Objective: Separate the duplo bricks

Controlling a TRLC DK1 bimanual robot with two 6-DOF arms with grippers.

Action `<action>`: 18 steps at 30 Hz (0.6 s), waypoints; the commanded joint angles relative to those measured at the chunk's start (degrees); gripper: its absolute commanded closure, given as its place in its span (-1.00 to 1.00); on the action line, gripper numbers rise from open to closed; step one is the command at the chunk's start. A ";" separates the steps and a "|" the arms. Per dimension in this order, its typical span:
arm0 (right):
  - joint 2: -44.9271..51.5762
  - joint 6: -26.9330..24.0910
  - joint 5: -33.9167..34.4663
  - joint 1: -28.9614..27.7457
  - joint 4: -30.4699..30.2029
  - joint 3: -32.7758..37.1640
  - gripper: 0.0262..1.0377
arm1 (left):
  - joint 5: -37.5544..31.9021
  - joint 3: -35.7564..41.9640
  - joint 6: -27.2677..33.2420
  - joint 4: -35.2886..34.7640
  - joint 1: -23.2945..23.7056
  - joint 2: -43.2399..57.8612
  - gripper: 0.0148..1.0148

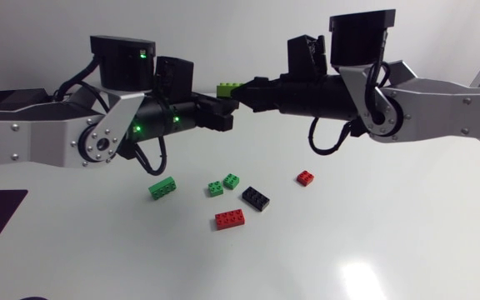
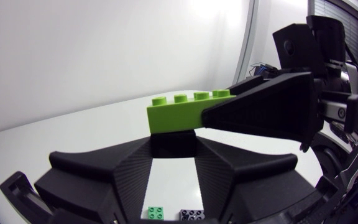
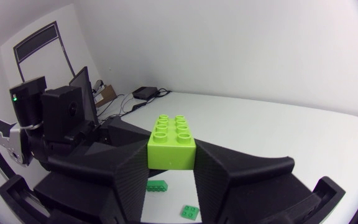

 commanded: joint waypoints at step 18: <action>-1.79 3.62 -2.78 -5.98 -0.27 -0.16 0.86 | -0.77 -10.30 9.33 5.80 4.80 -5.00 0.27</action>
